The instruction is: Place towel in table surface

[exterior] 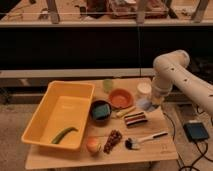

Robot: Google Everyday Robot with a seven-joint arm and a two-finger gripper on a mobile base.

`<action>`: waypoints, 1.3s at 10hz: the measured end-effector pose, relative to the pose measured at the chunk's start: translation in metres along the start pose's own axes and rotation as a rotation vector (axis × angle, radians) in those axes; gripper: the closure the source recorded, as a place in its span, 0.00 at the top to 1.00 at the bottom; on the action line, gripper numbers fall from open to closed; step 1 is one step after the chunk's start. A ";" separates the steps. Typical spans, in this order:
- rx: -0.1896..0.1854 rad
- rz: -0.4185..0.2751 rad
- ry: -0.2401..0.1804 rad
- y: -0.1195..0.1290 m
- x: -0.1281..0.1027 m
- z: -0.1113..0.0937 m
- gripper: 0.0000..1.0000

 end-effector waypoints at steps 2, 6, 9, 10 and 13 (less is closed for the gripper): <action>-0.001 -0.004 0.000 -0.001 -0.002 0.000 0.00; 0.015 0.036 0.005 -0.009 0.012 0.025 0.00; 0.055 0.077 0.009 -0.016 0.030 0.046 0.00; 0.059 0.084 0.011 -0.018 0.032 0.046 0.00; 0.056 0.097 0.015 -0.022 0.030 0.055 0.18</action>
